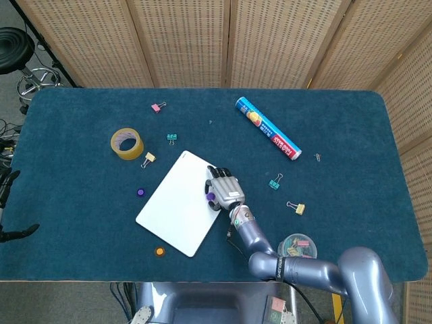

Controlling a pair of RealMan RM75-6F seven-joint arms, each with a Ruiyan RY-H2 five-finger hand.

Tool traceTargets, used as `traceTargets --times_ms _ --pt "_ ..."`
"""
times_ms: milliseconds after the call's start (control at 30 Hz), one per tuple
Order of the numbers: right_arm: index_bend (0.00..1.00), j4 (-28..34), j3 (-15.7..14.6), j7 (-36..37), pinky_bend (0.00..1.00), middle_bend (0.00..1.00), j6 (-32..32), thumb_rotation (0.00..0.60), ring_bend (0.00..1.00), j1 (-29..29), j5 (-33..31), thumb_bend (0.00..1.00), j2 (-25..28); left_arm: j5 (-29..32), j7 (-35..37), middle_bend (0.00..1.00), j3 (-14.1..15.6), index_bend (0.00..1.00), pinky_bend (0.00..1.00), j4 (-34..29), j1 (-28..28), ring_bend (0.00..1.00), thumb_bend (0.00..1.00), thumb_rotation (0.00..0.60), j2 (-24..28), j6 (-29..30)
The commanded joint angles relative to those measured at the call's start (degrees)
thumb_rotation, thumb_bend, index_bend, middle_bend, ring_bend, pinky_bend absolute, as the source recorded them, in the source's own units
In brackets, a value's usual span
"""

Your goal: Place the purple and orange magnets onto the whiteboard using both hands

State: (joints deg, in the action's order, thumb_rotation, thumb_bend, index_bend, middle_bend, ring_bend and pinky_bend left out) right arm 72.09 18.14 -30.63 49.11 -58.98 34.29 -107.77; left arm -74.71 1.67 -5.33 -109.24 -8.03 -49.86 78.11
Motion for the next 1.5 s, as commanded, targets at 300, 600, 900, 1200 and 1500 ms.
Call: traceTargets --times_ms 300,600,900,1200,1500 --pt "0.43 -0.82 -0.53 -0.47 0.0 0.0 -0.15 0.6 0.0 -0.93 -0.4 0.44 -1.68 -0.01 -0.3 0.0 0.06 0.0 0.0 -0.14 0.03 0.0 0.0 0.6 -0.05 0.05" --pt "0.26 0.93 -0.58 1.26 0.0 0.0 -0.2 0.6 0.0 -0.3 1.43 0.28 -0.5 0.14 -0.37 0.0 0.04 0.0 0.0 -0.13 -0.03 0.0 0.0 0.6 -0.02 -0.12" --pt "0.33 13.32 -5.6 3.73 0.0 0.0 7.18 0.6 0.0 6.51 11.06 0.28 7.92 0.07 -0.73 0.0 0.17 0.0 0.0 -0.22 -0.18 0.0 0.0 0.6 -0.11 -0.44" --pt "0.38 15.78 -9.93 6.09 0.0 0.0 8.78 0.6 0.0 11.23 15.62 0.27 11.99 -0.01 -1.8 0.0 0.36 0.0 0.0 -0.56 -0.22 0.0 0.0 0.6 -0.42 -0.38" --pt "0.4 11.54 -9.99 7.81 0.0 0.0 6.53 0.6 0.0 11.89 16.6 0.28 10.2 -0.03 -2.78 0.0 0.41 0.0 0.0 -0.79 -0.08 0.0 0.0 0.6 -0.8 0.16"
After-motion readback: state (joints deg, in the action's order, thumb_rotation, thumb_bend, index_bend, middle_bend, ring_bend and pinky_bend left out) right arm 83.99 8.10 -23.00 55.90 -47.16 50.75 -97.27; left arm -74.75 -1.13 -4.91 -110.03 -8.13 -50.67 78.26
